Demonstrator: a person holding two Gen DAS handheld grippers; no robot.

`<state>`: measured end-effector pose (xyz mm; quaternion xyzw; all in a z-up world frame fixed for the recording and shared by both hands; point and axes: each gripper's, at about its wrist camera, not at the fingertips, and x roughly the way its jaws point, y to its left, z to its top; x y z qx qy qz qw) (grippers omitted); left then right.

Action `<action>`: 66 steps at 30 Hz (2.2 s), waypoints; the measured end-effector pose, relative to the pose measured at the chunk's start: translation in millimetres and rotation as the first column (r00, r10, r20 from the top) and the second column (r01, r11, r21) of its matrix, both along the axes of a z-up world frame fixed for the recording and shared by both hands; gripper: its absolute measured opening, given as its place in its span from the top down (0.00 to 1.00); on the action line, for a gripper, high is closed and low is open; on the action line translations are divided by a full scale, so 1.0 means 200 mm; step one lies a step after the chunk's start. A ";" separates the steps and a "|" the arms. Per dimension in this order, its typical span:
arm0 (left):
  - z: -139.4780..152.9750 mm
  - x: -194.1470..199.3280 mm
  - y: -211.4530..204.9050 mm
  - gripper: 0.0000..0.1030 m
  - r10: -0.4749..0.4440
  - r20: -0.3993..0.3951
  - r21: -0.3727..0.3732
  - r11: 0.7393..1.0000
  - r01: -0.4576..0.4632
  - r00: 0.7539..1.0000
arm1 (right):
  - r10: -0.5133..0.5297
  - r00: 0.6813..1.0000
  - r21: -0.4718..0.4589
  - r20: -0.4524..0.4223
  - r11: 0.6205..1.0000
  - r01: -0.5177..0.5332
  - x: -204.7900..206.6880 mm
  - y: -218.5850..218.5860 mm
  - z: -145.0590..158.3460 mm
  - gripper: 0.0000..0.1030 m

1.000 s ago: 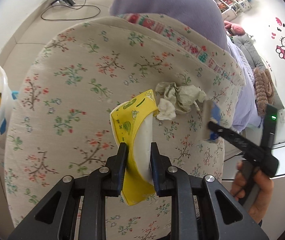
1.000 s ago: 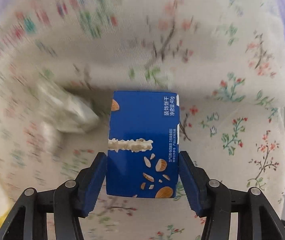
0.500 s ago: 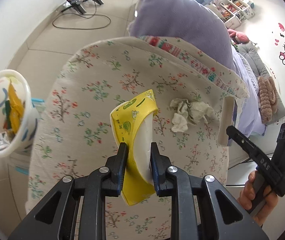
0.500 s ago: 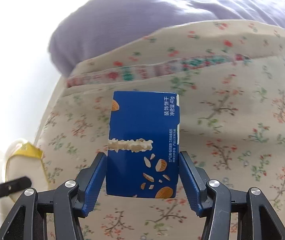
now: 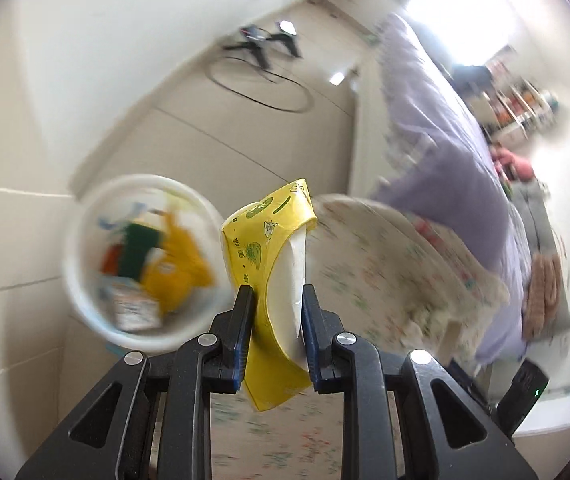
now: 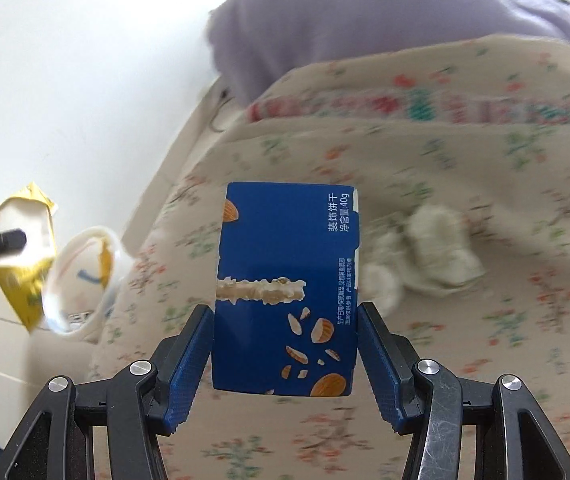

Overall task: Collect trash
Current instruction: 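Carry cup and box to the white bucket and release both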

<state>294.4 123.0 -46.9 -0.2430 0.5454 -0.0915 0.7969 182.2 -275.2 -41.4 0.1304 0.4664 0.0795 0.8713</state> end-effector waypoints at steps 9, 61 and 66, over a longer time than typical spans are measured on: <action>-0.23 0.14 0.25 0.75 0.038 -0.118 0.062 0.998 -0.031 0.992 | 0.062 0.997 0.060 -0.044 0.996 -0.059 0.07 0.25 -0.10 0.40; -0.05 0.15 0.38 0.44 0.079 -0.068 0.264 0.963 -0.058 0.995 | 0.403 0.903 -0.112 -0.146 0.900 -0.420 0.68 1.64 -0.44 0.32; -0.04 0.15 0.34 0.44 0.057 -0.065 0.261 0.965 -0.038 0.996 | 0.361 0.922 -0.083 -0.143 0.923 -0.375 0.66 1.57 -0.47 0.31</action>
